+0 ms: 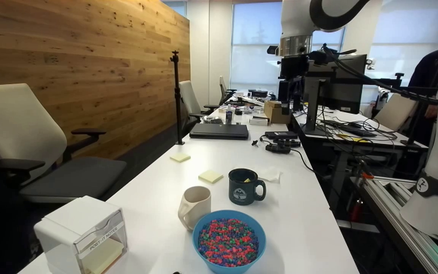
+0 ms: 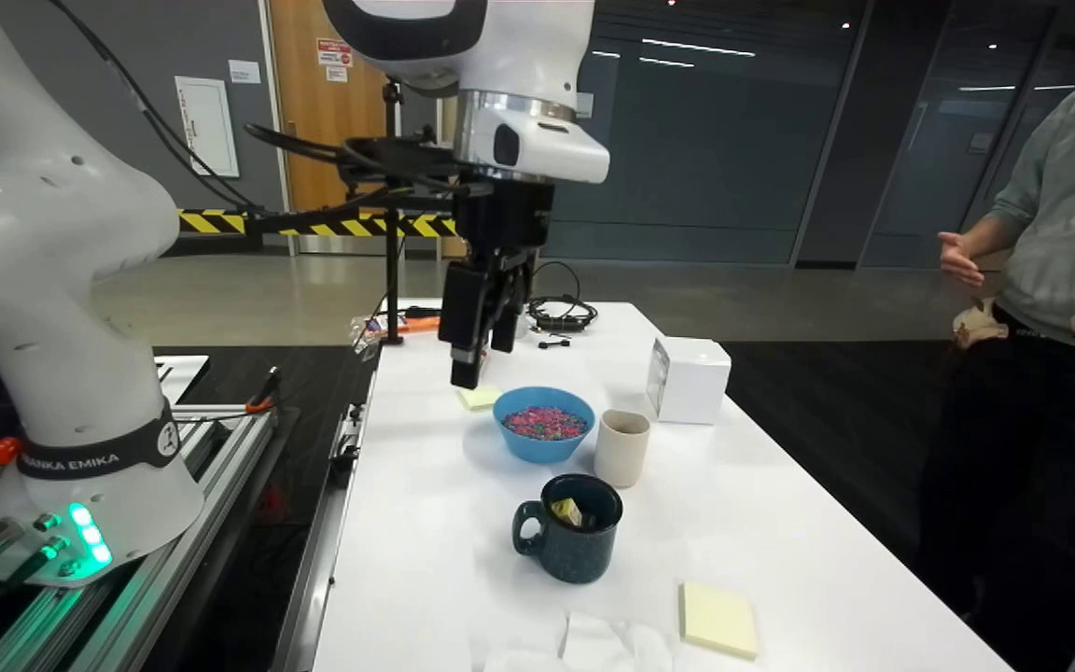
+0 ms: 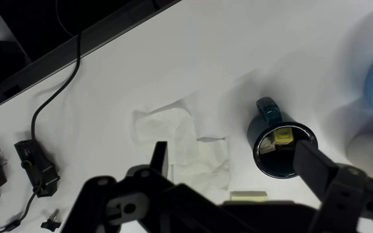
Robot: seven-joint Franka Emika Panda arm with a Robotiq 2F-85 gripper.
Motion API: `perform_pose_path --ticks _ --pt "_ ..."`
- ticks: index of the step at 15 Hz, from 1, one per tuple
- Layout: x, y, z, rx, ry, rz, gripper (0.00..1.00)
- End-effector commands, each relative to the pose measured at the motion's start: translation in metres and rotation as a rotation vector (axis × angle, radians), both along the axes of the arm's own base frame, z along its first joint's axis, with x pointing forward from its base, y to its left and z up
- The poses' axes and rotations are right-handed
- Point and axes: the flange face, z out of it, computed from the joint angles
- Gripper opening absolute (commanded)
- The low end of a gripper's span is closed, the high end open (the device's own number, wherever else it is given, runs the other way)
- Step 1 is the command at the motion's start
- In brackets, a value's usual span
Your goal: Use the white napkin to wipe the right side of the tabletop.
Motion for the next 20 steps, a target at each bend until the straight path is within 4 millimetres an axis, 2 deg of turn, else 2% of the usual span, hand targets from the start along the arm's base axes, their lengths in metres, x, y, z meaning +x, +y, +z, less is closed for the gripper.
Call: perform_pose_path --ticks 1,2,3,6,9,12,13,14,18,20 --pt "-0.002 0.005 0.004 -0.004 -0.020 0.027 1.00" --pt "0.007 0.001 -0.011 -0.039 -0.003 -0.007 1.00" --pt "0.016 -0.009 -0.037 -0.073 0.003 -0.044 1.00" --pt "0.028 -0.043 -0.090 -0.113 0.018 -0.142 1.00" --pt "0.039 -0.075 -0.134 -0.138 0.023 -0.224 1.00" --pt "0.047 -0.088 -0.159 -0.124 0.042 -0.272 1.00" --pt "0.048 -0.087 -0.157 -0.125 0.051 -0.283 1.00" --pt "0.037 -0.085 -0.157 -0.109 0.053 -0.252 1.00" --pt "0.045 -0.083 -0.161 -0.135 0.035 -0.266 1.00" --pt "0.055 -0.089 -0.184 -0.153 0.069 -0.297 1.00"
